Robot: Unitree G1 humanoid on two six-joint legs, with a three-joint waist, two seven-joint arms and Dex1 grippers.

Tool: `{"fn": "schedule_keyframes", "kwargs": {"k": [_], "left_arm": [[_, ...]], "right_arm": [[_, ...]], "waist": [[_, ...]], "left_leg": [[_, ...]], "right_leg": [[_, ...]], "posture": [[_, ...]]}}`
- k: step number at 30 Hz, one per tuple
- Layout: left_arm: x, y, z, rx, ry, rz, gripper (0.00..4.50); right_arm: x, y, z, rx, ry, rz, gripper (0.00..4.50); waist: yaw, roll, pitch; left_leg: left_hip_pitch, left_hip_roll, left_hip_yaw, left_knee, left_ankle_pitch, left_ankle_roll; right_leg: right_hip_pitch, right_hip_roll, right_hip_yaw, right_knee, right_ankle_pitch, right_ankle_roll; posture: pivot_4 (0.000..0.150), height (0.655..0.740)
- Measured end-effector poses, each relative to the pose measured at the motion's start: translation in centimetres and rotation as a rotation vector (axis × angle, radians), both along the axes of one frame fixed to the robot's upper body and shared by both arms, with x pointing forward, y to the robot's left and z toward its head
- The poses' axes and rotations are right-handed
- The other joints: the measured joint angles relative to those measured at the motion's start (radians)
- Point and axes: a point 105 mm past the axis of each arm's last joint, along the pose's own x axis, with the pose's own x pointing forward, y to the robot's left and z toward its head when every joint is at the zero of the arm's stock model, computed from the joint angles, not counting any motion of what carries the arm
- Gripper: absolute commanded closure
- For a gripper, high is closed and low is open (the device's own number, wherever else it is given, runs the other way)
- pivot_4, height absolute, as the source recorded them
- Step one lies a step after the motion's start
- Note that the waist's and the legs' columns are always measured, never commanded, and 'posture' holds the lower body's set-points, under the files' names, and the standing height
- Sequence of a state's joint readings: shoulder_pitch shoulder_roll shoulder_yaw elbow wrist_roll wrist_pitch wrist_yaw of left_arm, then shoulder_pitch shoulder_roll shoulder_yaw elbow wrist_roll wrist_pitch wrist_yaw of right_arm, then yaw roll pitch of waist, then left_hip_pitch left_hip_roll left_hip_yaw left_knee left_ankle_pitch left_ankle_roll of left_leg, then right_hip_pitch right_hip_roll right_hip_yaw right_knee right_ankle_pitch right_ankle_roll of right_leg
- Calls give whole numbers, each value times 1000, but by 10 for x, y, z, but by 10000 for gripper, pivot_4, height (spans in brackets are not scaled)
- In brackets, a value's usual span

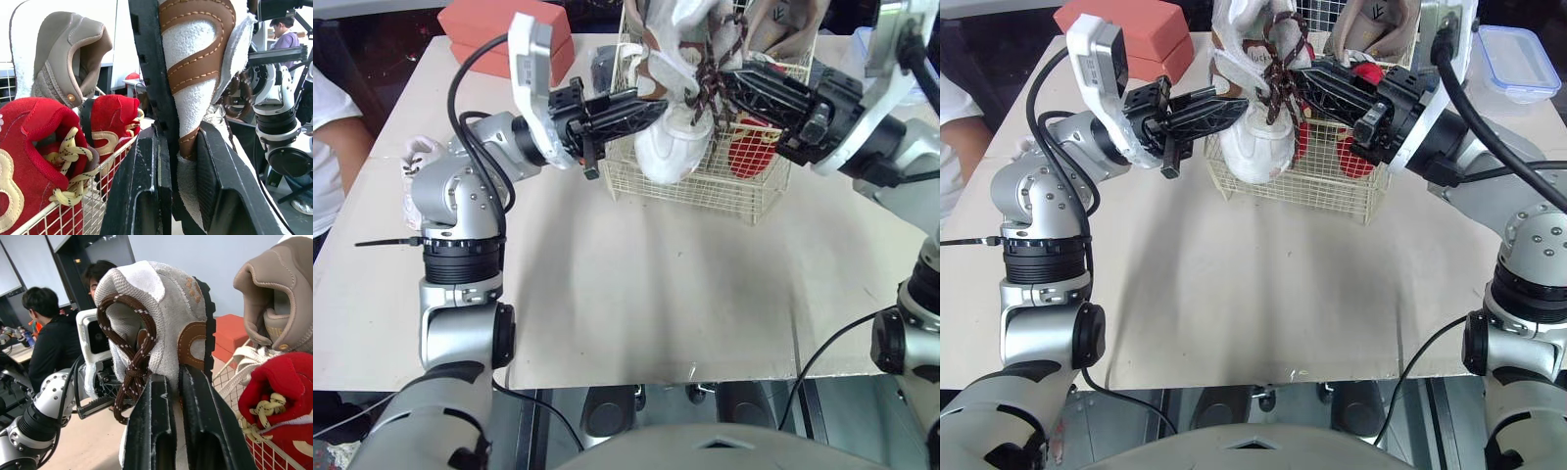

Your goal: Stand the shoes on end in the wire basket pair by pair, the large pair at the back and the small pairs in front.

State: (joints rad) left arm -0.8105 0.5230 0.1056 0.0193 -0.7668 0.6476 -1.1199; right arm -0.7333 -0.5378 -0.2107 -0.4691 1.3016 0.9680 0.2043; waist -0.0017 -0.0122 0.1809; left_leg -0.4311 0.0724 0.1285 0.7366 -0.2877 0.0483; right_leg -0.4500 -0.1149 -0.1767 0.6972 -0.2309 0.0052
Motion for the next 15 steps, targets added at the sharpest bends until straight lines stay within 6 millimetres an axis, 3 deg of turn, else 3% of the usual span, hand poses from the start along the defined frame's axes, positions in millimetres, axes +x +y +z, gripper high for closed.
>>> {"fn": "schedule_keyframes", "kwargs": {"k": [11, 15], "left_arm": [[5, -3, 1, -7, 74, -24, 41107], [5, -1, -2, 8, 98, -23, 22593]], "right_arm": [[-2, -2, -3, 38, -8, -73, 44869], [1, -5, -7, 47, 4, -105, 45000]], "waist": [[-2, 0, 0], [-6, 0, 0]], "left_leg": [[0, 0, 0, 0, 0, 0], [0, 0, 0, 0, 0, 0]], "right_leg": [[0, 0, 0, 0, 0, 0], [0, 0, 0, 0, 0, 0]], "posture": [[1500, 6860], [1500, 6860]]}}
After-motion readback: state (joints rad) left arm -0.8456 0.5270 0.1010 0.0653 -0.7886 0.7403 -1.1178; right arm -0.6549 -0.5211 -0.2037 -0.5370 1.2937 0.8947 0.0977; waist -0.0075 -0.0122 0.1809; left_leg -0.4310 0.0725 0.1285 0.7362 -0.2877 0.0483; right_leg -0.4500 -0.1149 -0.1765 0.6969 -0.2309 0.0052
